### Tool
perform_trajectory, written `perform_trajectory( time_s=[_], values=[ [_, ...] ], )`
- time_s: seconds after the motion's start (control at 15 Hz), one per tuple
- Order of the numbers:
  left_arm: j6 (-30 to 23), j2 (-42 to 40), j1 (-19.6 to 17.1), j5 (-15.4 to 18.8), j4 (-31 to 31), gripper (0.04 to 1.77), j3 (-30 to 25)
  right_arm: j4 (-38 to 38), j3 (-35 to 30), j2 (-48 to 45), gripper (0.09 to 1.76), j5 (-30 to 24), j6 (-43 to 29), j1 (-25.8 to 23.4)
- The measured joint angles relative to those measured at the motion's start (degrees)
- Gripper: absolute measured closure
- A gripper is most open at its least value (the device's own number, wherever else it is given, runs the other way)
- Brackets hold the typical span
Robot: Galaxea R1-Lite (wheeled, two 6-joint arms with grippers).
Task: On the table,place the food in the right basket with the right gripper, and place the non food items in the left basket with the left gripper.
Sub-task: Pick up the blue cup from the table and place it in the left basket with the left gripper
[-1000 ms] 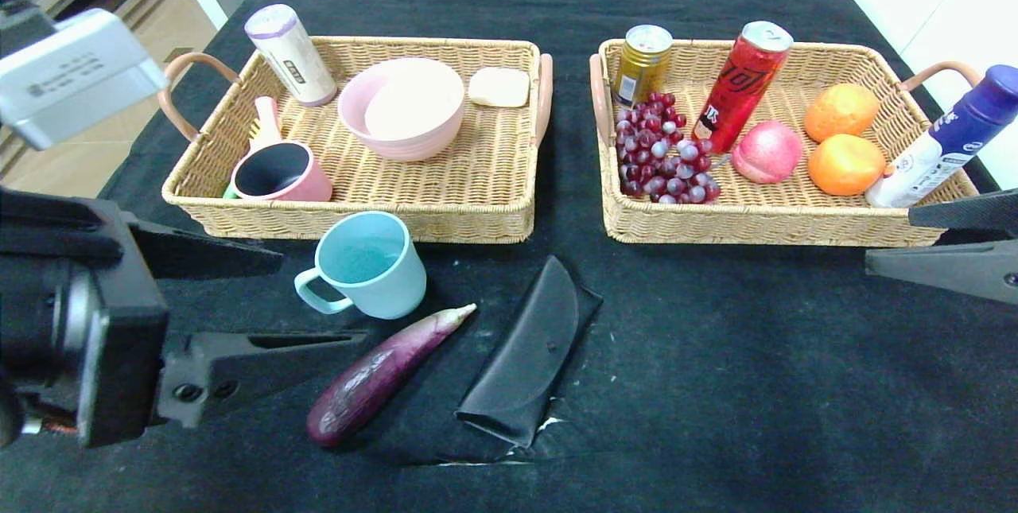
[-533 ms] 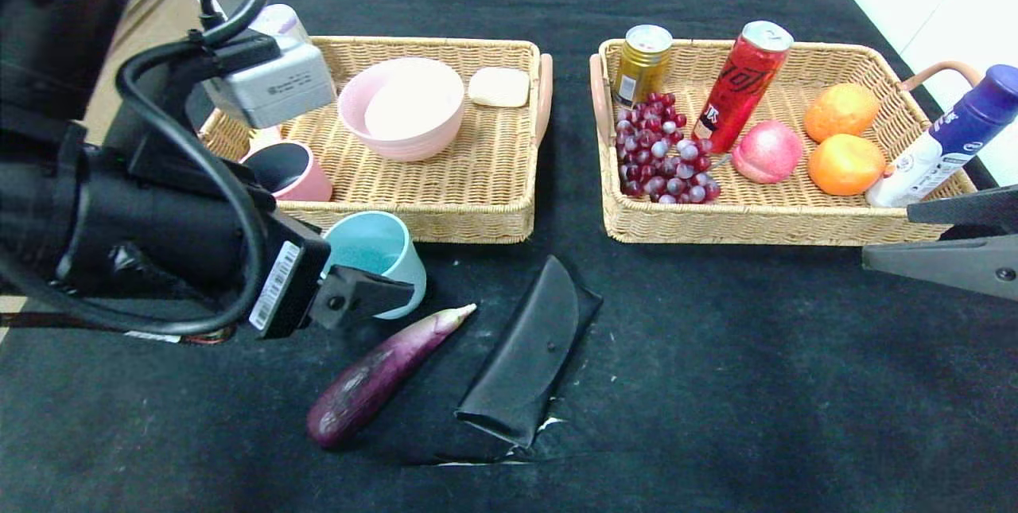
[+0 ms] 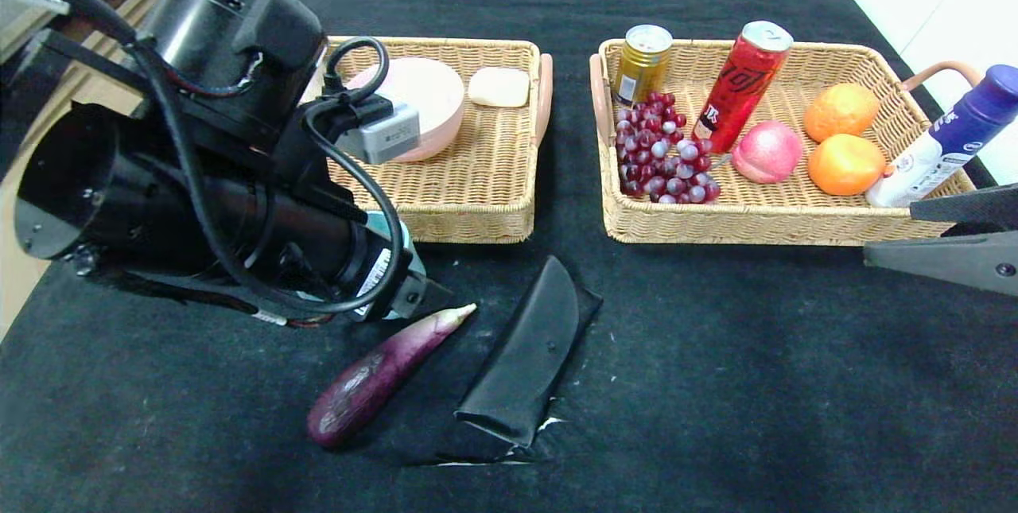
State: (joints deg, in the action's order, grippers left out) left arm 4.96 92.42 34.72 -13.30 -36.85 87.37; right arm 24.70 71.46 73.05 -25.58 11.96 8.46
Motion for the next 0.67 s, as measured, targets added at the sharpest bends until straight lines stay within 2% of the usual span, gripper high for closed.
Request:
perform_trajectory(
  time_s=[0.67],
  values=[
    [-0.63,6.73,-1.43,-1.74,0.44,0.09,1.61,-0.23,0.01,0.16,0.15,-0.02,-0.02,-0.15]
  ],
)
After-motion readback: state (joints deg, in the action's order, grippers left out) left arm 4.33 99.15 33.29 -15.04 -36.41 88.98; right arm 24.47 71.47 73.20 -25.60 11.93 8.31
